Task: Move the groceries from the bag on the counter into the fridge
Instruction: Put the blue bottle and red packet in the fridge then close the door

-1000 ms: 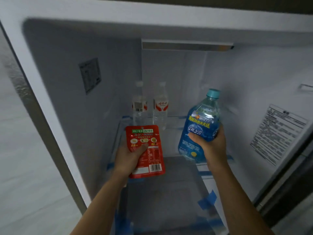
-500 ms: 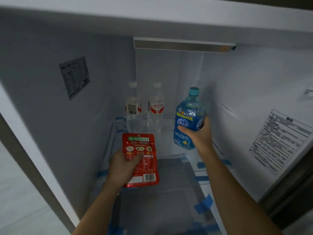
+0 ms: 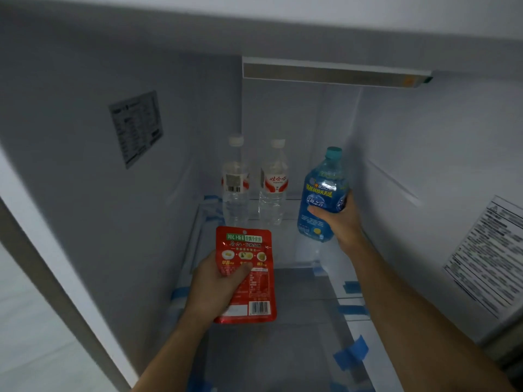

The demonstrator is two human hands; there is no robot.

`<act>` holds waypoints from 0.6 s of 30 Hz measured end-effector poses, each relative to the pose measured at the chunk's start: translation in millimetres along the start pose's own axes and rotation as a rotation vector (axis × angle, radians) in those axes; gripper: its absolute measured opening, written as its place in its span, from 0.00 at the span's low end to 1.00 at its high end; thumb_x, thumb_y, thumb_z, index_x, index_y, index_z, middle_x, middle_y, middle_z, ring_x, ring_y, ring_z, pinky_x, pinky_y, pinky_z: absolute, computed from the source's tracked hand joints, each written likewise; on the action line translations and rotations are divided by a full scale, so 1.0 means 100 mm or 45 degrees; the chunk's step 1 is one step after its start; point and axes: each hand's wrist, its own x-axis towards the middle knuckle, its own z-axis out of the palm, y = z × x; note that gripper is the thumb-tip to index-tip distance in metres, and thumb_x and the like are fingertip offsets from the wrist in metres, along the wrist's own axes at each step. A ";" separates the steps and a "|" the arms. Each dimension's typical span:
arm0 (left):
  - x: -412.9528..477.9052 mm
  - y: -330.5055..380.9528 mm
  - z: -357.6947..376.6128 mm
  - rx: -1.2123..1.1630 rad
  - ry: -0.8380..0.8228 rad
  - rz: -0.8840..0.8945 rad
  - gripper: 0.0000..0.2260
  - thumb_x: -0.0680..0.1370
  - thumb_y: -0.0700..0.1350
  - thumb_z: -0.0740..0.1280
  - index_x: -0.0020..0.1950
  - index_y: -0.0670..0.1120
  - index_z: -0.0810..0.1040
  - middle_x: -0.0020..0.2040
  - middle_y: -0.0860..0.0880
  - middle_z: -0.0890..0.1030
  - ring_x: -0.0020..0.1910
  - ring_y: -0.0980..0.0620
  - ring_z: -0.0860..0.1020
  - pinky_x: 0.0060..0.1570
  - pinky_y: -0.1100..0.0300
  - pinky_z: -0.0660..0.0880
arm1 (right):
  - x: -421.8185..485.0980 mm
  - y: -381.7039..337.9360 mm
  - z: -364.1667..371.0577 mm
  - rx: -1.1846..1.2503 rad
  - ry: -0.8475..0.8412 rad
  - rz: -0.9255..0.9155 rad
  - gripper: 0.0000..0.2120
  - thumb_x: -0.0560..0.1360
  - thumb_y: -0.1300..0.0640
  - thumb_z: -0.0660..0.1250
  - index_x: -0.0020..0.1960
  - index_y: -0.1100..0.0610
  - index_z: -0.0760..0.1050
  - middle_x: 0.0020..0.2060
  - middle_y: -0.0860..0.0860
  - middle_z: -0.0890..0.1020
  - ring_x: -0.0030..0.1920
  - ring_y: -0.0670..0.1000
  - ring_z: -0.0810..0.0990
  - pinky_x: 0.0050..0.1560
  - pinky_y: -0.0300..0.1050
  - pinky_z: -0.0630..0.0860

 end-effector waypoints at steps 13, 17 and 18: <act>-0.01 -0.01 0.01 -0.017 0.021 -0.014 0.10 0.74 0.48 0.74 0.50 0.57 0.76 0.46 0.56 0.85 0.42 0.59 0.85 0.40 0.65 0.79 | 0.22 0.04 -0.07 -0.019 0.036 -0.009 0.23 0.68 0.64 0.80 0.55 0.46 0.76 0.53 0.47 0.83 0.52 0.48 0.84 0.50 0.49 0.81; -0.01 -0.01 0.03 -0.008 0.034 -0.020 0.10 0.74 0.49 0.74 0.49 0.58 0.75 0.44 0.58 0.84 0.40 0.60 0.84 0.37 0.68 0.77 | 0.25 0.07 -0.11 -0.036 -0.003 0.017 0.25 0.70 0.63 0.79 0.64 0.56 0.76 0.52 0.47 0.84 0.49 0.43 0.84 0.47 0.43 0.82; -0.02 -0.01 0.03 -0.013 0.039 -0.023 0.10 0.74 0.49 0.74 0.49 0.58 0.75 0.44 0.58 0.84 0.40 0.60 0.84 0.36 0.68 0.77 | 0.25 0.07 -0.12 -0.044 -0.006 0.026 0.25 0.70 0.63 0.78 0.65 0.58 0.75 0.52 0.48 0.84 0.49 0.43 0.84 0.45 0.40 0.82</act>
